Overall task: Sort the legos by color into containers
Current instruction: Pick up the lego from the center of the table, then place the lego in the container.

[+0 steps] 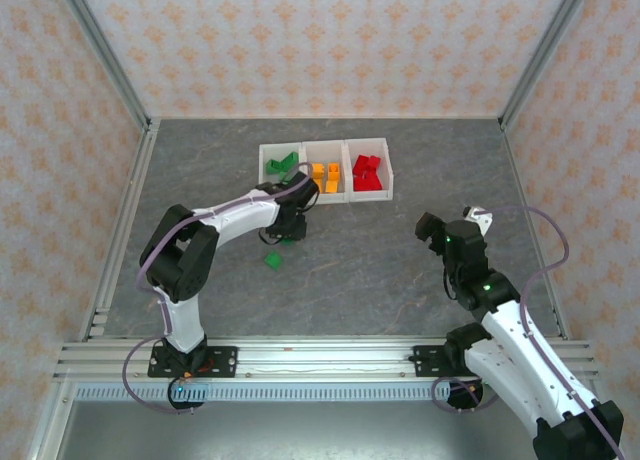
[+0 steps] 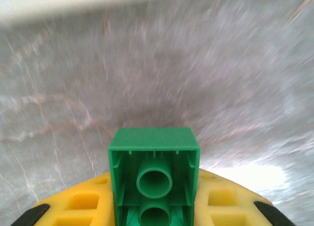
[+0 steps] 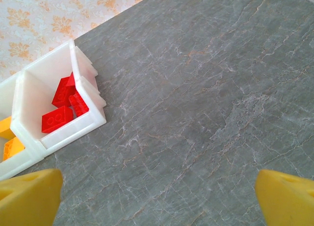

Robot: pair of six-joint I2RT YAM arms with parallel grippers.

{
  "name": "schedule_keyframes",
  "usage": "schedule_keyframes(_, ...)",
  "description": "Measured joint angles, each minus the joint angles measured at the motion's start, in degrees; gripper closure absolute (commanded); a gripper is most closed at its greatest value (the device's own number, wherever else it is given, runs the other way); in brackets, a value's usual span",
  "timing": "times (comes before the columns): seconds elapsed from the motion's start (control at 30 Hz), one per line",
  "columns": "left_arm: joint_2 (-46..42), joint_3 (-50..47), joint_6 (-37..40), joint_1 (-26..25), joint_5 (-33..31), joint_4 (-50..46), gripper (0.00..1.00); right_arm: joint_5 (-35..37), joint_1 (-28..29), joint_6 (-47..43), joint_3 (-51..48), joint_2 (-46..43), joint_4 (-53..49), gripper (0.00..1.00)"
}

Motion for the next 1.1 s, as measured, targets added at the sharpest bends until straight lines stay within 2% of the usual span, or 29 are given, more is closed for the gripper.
schedule_keyframes(0.17, -0.09, 10.47, -0.39, 1.92, -2.16, -0.94, 0.83, 0.0, 0.0, 0.0, 0.0, 0.0, 0.0, 0.0)
schedule_keyframes(0.37, 0.98, 20.55, -0.37, 6.78, -5.05, -0.72, 0.83, 0.0, 0.0, 0.0, 0.0, -0.11, 0.0, 0.0)
schedule_keyframes(0.57, 11.08, 29.27, 0.26, 10.6, -6.45, -0.15, 0.83, 0.02, 0.0, 0.0, 0.0, -0.46, -0.22, 0.0)
schedule_keyframes(0.8, 20.59, 34.84, 1.97, 11.1, -6.86, -0.2, 0.81, 0.0, 0.0, 0.0, 0.0, -0.92, -0.42, 0.0)
schedule_keyframes(1.0, 24.35, 39.45, 3.98, 12.7, -8.44, -0.46, 0.65, 0.0, 0.0, 0.0, 0.0, -0.92, -0.44, 0.0)
schedule_keyframes(1.1, 24.61, 40.96, 5.22, 13.62, -9.49, -0.76, 0.51, 0.0, 0.0, -0.02, 0.0, -0.92, -0.42, 0.0)
